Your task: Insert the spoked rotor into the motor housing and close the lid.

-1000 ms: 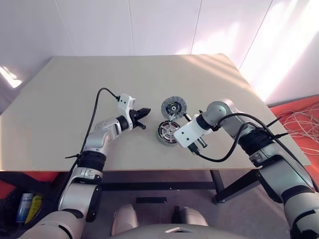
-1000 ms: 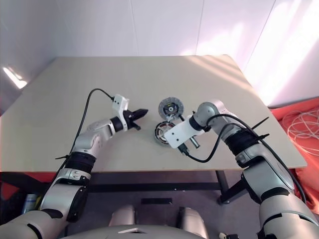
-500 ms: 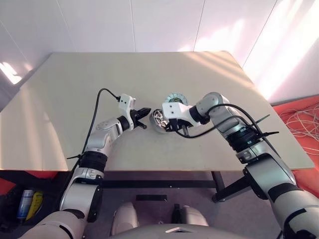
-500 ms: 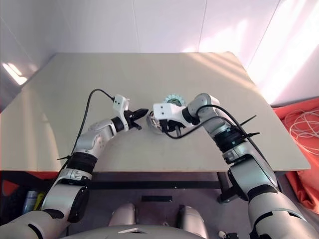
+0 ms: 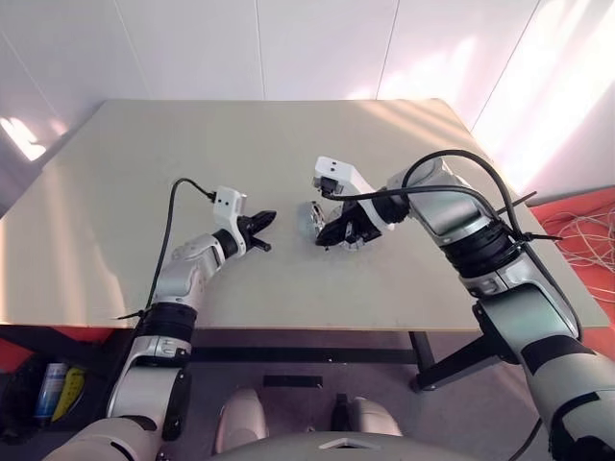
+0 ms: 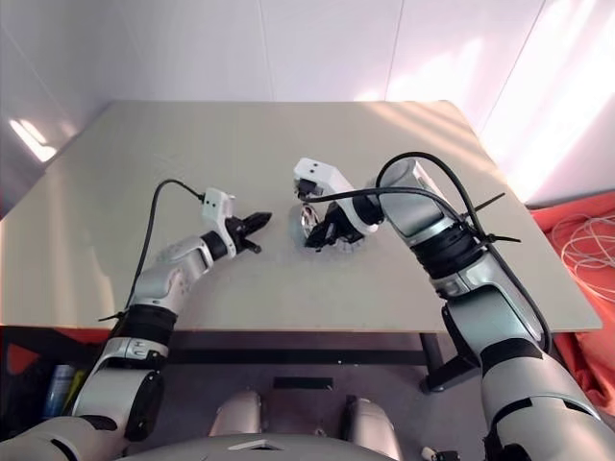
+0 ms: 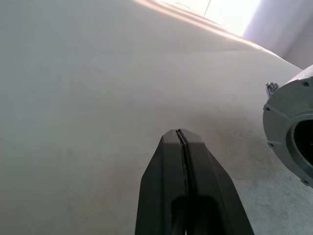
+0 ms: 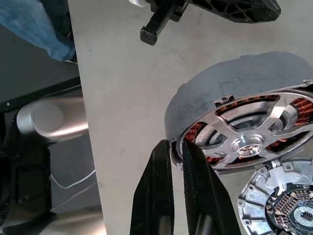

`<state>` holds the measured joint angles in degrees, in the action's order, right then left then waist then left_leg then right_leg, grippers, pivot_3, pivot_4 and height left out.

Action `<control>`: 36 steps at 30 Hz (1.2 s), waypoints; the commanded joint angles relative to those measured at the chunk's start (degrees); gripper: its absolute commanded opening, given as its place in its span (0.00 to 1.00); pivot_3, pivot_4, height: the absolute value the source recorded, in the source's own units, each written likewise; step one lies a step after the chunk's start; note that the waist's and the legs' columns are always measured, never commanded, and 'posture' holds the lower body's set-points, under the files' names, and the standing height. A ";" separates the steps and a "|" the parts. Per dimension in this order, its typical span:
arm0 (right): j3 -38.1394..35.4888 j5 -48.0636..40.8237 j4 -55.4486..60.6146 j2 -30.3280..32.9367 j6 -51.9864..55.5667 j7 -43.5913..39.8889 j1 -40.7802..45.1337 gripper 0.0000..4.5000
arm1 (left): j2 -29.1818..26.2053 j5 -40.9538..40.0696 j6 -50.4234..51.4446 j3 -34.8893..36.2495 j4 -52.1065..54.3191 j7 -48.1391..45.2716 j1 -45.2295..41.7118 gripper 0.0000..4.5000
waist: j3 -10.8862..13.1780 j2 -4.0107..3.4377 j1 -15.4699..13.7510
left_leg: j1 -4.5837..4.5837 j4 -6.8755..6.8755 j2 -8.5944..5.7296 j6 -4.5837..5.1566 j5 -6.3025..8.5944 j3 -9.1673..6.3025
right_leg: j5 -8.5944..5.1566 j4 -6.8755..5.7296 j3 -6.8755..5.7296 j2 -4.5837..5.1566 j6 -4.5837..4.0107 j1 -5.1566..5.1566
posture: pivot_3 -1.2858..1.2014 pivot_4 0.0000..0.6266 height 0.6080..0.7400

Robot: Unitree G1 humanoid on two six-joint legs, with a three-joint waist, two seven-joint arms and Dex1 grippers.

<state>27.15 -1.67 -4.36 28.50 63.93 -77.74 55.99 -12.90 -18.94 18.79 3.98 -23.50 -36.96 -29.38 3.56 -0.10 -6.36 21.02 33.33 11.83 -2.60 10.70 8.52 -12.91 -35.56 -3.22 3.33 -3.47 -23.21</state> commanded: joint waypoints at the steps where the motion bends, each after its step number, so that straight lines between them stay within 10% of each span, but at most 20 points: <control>1: 0.38 -2.92 4.21 -0.36 4.33 2.43 1.46 0.01 | -1.25 -0.67 -0.24 1.51 2.82 0.30 -0.54 0.00 | 0.00 0.00 0.00 | -0.01 -0.01 0.00 -0.03 -0.01 0.00 | 0.00 -0.01 0.00 -0.01 0.00 0.00 | 0.52 0.00 1.00; 26: -6.22 -12.01 -15.73 -17.83 21.36 30.74 7.52 0.01 | -2.56 -1.08 1.00 4.24 7.76 3.29 2.65 0.00 | 0.00 -0.01 -1.07 | -0.13 -0.06 -0.02 -0.34 -0.18 -0.11 | 0.01 -0.10 0.00 0.01 0.07 0.12 | 0.52 0.00 1.00; 36: -7.58 -13.61 -15.66 -18.14 20.28 33.90 8.55 0.73 | -3.09 -1.02 0.88 4.52 7.04 3.54 1.33 0.00 | 0.00 -0.01 -0.94 | -0.15 -0.12 -0.01 -0.37 -0.19 -0.11 | 0.03 -0.10 0.00 -0.01 0.10 0.11 | 0.52 0.00 1.00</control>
<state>21.54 -13.96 -20.75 10.56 84.47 -44.53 62.01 -15.43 -19.19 20.45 7.49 -17.53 -33.49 -26.51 3.56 -0.11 -7.31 20.87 33.21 11.82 -2.98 10.51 8.41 -12.89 -35.66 -3.22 3.32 -3.37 -23.10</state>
